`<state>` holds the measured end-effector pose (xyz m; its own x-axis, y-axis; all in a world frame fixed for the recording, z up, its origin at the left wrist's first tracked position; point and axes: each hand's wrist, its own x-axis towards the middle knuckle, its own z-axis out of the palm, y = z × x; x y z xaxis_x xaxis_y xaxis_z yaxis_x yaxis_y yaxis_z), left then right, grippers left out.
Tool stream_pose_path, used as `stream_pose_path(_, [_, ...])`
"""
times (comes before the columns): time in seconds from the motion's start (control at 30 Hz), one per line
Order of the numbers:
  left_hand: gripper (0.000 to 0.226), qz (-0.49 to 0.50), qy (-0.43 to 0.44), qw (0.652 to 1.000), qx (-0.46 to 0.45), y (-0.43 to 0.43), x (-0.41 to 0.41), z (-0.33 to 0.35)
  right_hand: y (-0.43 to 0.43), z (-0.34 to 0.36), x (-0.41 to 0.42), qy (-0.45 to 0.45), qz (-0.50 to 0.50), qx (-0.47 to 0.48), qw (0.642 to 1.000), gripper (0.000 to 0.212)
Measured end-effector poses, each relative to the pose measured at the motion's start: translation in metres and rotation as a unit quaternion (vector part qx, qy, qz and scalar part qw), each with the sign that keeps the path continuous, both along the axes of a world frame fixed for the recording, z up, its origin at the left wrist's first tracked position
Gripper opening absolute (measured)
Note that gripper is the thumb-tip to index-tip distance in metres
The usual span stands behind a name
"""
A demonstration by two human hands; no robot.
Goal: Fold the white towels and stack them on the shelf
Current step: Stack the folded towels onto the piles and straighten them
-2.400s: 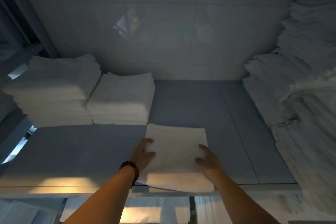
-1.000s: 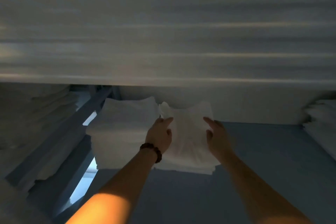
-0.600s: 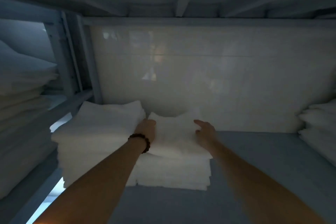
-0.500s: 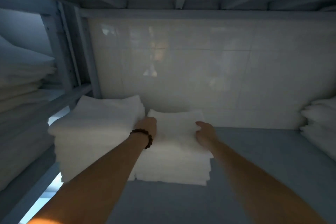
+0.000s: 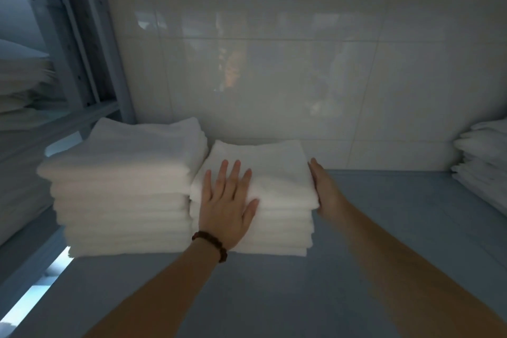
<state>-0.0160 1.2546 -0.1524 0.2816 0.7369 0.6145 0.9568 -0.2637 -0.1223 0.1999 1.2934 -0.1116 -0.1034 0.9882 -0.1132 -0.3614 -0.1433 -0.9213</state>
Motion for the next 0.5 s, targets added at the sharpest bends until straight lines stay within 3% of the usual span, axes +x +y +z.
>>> stream_pose_path(0.1, [0.061, 0.026, -0.024, 0.999, -0.009, 0.018, 0.003, 0.000, 0.010, -0.003, -0.011, 0.027, -0.002, -0.011, 1.000, 0.051])
stream_pose_path(0.2, [0.063, 0.048, -0.047, 0.998, -0.017, 0.027, 0.008, 0.004, 0.019, -0.003, -0.015, -0.013, -0.013, -0.027, 0.999, 0.042])
stream_pose_path(0.27, [0.061, 0.038, -0.050, 0.998, -0.003, 0.025, 0.007, 0.004, 0.023, 0.002, -0.009, -0.086, -0.032, -0.031, 0.995, 0.047])
stream_pose_path(0.3, [0.060, 0.028, -0.047, 0.998, 0.008, 0.023, 0.006, 0.005, 0.026, 0.008, -0.004, -0.172, -0.050, -0.018, 0.984, 0.054])
stream_pose_path(0.33, [0.058, 0.019, -0.045, 0.999, 0.021, 0.022, 0.005, 0.007, 0.029, 0.016, 0.000, -0.296, -0.075, 0.010, 0.952, 0.061])
stream_pose_path(0.4, [0.054, 0.010, -0.051, 0.998, 0.038, 0.022, 0.006, 0.012, 0.035, 0.032, -0.003, -0.513, -0.080, 0.121, 0.846, 0.063])
stream_pose_path(0.5, [0.051, 0.010, -0.075, 0.996, 0.038, 0.019, 0.009, 0.016, 0.036, 0.035, -0.041, -0.719, 0.084, 0.231, 0.650, 0.052])
